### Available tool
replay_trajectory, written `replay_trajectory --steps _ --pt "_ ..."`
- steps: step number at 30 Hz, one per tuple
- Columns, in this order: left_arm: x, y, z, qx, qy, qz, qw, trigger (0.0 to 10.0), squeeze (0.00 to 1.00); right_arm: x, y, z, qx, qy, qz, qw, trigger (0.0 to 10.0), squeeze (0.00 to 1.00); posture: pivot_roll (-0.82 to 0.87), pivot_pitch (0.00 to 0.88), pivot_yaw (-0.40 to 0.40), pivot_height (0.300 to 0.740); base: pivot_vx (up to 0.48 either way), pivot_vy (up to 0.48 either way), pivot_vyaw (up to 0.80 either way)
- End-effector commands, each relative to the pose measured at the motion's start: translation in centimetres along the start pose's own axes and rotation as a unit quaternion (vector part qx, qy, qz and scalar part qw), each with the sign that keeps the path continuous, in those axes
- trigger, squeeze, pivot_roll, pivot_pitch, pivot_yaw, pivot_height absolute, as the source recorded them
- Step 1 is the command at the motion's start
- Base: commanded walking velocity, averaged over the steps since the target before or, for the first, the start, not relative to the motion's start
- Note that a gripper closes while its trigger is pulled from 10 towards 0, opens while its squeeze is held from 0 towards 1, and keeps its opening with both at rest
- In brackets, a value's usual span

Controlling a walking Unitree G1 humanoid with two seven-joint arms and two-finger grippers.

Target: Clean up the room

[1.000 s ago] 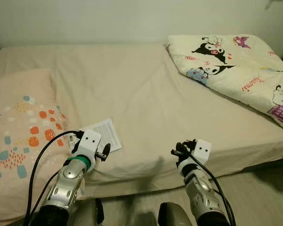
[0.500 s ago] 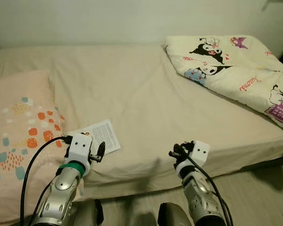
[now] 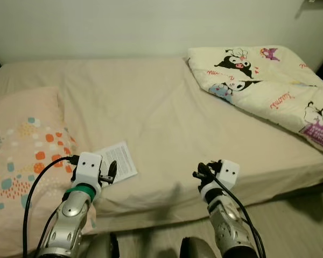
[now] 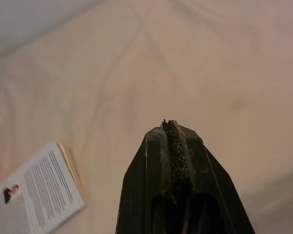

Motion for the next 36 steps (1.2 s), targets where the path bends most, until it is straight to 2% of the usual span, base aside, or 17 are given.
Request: replay_trajectory --steps 1,3,7,9,13,16,20,22,23,25,26,30,33,36 --pt "0.0 -0.1 0.1 0.007 0.001 -0.001 1.000 10.0 0.00 -0.3 -0.2 0.0 0.004 -0.006 0.009 1.000 10.0 0.00 0.10 0.000 -0.026 0.685 0.000 0.000 0.00" --pt "0.0 0.6 0.7 -0.001 0.001 0.000 1.000 10.0 0.00 0.4 0.3 0.3 0.000 0.008 0.001 1.000 10.0 0.00 0.13 0.000 -0.019 0.700 0.000 0.000 0.00" --pt "0.0 0.8 0.7 -0.002 0.001 0.000 1.000 10.0 0.00 0.5 0.4 0.4 -0.002 0.011 0.000 1.000 10.0 0.00 0.13 0.000 -0.019 0.705 0.000 0.000 0.00" --pt "-0.1 0.6 0.3 0.000 -0.003 0.000 1.000 10.0 0.00 0.8 0.3 0.3 -0.002 0.014 0.000 1.000 10.0 0.00 0.13 0.013 0.006 0.715 0.000 0.000 0.00" --pt "-0.1 -0.2 -0.6 0.009 0.001 -0.009 1.000 10.0 0.00 0.7 0.0 -0.1 -0.003 0.014 0.013 1.000 10.0 0.00 0.13 0.000 0.001 0.730 0.000 0.000 0.00" --pt "0.3 -0.4 -0.6 0.012 0.016 -0.006 1.000 10.0 0.00 0.1 -0.5 -0.5 0.002 0.006 0.014 1.000 10.0 0.00 0.13 0.000 0.011 0.740 0.000 0.000 0.00" --pt "0.0 -0.1 -0.1 0.009 -0.011 0.018 1.000 10.0 0.00 -0.7 -0.5 -0.6 0.001 -0.020 0.037 0.999 10.0 0.00 0.13 0.000 0.031 0.740 0.000 0.000 0.00" --pt "0.1 -0.8 -0.3 0.021 -0.015 0.006 1.000 10.0 0.00 -1.5 -1.5 -0.9 0.015 -0.048 0.066 0.997 10.0 0.00 0.12 0.000 0.049 0.740 0.000 0.000 0.00" --pt "0.1 -0.8 -0.3 0.021 -0.015 0.006 1.000 10.0 0.00 -1.5 -1.5 -0.9 0.015 -0.048 0.066 0.997 10.0 0.00 0.12 0.000 0.049 0.740 0.000 0.000 0.00" --pt "0.1 -1.6 -0.9 0.032 -0.015 -0.004 0.999 10.0 0.00 -2.3 -2.3 -1.5 0.023 -0.077 0.095 0.992 10.0 0.00 0.11 0.000 0.052 0.740 0.000 0.000 0.00" --pt "-0.3 -1.6 -0.9 0.034 -0.024 -0.009 0.999 10.0 0.00 -2.5 -2.1 -1.5 0.021 -0.080 0.097 0.992 10.0 0.00 0.11 0.000 0.042 0.740 0.000 0.000 0.00" --pt "-1.0 -1.5 -0.6 0.033 -0.032 -0.010 0.999 10.0 0.00 -2.5 -1.7 -1.2 0.019 -0.076 0.088 0.993 10.0 0.00 0.12 0.000 0.033 0.740 0.000 0.000 0.00" --pt "-1.3 -1.5 -0.3 0.031 -0.017 -0.012 0.999 10.0 0.00 -2.0 -2.4 -1.2 0.041 -0.055 0.050 0.996 10.0 0.00 0.11 0.000 0.012 0.740 0.000 0.000 0.00" --pt "-1.7 -1.7 -0.2 0.040 -0.017 -0.022 0.999 10.0 0.00 -1.3 -2.4 -1.3 0.043 -0.044 0.040 0.997 10.0 0.00 0.13 0.000 -0.002 0.740 0.000 0.000 0.00"
Point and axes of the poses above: a point about 5 cm out from each wrist's last joint towards the gripper, its own z axis pointing out of the wrist towards the gripper, its own y axis along the axis of the wrist's last joint, x = y × z, the point moved 2 cm from there along z, pointing out of the wrist towards the gripper, and after that the axes turned 8 degrees about -z, right-handed, at the moved point
